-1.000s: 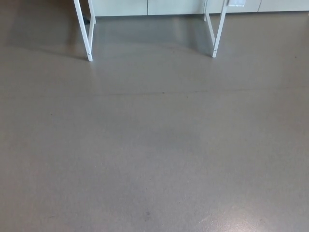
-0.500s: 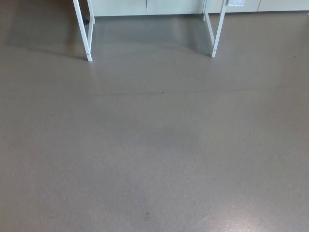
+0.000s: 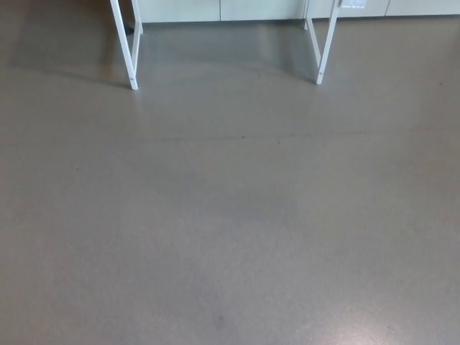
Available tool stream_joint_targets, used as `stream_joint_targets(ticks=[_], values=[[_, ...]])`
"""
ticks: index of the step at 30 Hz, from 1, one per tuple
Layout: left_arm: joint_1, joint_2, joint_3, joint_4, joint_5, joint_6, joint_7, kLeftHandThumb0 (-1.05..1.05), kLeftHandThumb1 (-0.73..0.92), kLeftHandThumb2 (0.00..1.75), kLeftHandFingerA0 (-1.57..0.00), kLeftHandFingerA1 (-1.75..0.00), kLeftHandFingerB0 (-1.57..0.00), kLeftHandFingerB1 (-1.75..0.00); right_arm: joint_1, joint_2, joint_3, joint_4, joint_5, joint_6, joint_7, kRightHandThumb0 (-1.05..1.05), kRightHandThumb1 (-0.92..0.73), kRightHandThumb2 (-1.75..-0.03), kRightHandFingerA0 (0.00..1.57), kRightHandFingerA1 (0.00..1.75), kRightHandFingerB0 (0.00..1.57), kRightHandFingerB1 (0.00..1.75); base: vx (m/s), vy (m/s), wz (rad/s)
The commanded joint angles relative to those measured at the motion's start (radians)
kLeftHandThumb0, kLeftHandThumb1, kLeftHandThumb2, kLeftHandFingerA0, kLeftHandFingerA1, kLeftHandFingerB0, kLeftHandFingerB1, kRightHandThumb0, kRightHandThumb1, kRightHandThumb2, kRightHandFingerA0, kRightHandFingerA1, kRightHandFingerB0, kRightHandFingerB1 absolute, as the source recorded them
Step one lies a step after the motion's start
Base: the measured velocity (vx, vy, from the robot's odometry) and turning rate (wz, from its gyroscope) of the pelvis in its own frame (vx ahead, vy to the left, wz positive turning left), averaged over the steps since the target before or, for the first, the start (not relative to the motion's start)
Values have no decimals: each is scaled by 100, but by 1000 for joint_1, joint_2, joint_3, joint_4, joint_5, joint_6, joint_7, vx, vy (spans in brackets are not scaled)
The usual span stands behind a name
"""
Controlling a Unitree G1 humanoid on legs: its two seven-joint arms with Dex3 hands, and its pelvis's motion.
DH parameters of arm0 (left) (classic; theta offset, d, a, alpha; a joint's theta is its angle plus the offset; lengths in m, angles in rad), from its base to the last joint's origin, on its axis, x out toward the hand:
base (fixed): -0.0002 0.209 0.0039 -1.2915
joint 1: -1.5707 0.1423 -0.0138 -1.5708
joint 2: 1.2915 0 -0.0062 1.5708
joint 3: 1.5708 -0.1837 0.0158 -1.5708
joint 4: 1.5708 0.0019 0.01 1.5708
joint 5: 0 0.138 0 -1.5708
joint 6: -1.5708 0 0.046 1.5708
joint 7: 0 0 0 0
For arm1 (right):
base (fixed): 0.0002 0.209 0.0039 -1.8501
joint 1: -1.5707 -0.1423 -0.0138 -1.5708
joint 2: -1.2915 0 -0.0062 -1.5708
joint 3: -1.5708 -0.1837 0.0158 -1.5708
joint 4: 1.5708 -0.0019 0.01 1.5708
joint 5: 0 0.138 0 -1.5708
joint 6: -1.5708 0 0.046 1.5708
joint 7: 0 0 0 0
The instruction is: The robot walks towards a desk on which a file tray is kept in the middle and a stapler is kept to its right. The robot lifts the stapler using its right hand and places it on the file tray.
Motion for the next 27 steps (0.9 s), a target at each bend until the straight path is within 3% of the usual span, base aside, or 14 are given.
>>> stream_joint_targets(ticks=[1, 3, 4, 6, 9, 10, 11, 12, 13, 21, 23, 24, 25, 27], values=[[-11, 16, 4, 13, -11, 26, -9, -35, 59, 109, -2, -50, 0, -49, 0, -21, 17, -5, -16, -9, 6, -68, -66, -60, 25, 52, 0, 29, -128, -22, 33], [-2, 16, 2, -8, -10, 29, -9, -35, 60, 110, -2, -51, 0, -49, 5, -21, 17, -13, -12, -6, 4, -65, -66, -58, 20, 51, 0, 29, -134, -22, 12], [2, 13, 5, -14, -14, 31, -8, -35, 60, 109, -2, -51, 0, -49, 10, -19, 19, -29, -17, 6, -11, -69, -50, -88, 21, 58, 2, 25, 0, 0, 0], [-15, 12, 11, 15, -18, 38, 0, -35, 58, 108, -2, -50, 0, -49, 22, -19, 22, -49, -23, 1, -21, -65, -66, -60, 20, 51, 0, 30, 0, 0, 0], [-4, 14, 7, -17, -17, 56, -4, -35, 59, 109, -2, -51, 0, -49, 32, -19, 20, -72, -19, 14, -14, -65, -67, -60, 18, 50, 0, 29, 23, 131, -5], [-7, 15, 0, -8, -7, 49, 2, -63, 68, 79, -16, -47, -10, -42, 15, -12, 4, -45, 4, 16, -6, -68, -48, -87, 24, 62, 0, 30, 112, 209, -14], [-2, 15, -3, -7, -3, 27, 4, -58, 77, 62, -21, -43, -13, -35, 18, -19, 11, -46, -5, 10, 1, -66, -65, -59, 20, 53, 0, 29, 138, 285, -17], [4, 15, -1, -14, -6, 25, -2, -58, 78, 62, -19, -42, -14, -35, 25, -24, 19, -64, -16, 27, -3, -67, -65, -59, 21, 51, 0, 29, 349, 537, 56], [4, 16, -3, -11, -5, 20, -4, -35, 59, 109, -2, -50, 0, -49, 29, -22, 20, -72, -18, 28, -7, -67, -67, -60, 20, 50, 0, 29, 292, 507, -45], [-19, 20, -13, 30, 2, 17, 4, -35, 59, 109, -2, -50, 0, -49, 5, -29, 37, -31, -32, 20, -5, -65, -67, -60, 17, 49, 0, 27, 174, 137, 6], [-27, 21, -21, 49, 10, 5, 11, -35, 58, 108, -1, -50, 0, -49, 7, -15, 11, -29, 1, 12, -3, -71, -49, -88, 18, 59, 1, 29, 169, -79, 9], [-25, 19, -17, 40, 2, 13, 8, -35, 58, 108, -2, -50, 0, -49, 8, -20, 17, -33, -11, 6, -2, -65, -66, -60, 17, 52, 0, 31, 211, -132, 6], [-13, 20, -16, 24, -2, 8, -1, -36, 57, 108, -2, -50, 0, -49, 1, -13, 11, -19, -4, 3, -6, -66, -50, -85, 11, 54, 2, 28, 122, -161, 10], [-18, 20, -17, 33, -3, 10, 2, -35, 57, 108, -2, -50, 0, -49, 1, -10, 9, -21, -6, 6, -12, -65, -65, -61, 17, 50, 1, 31, 187, -223, 17]])
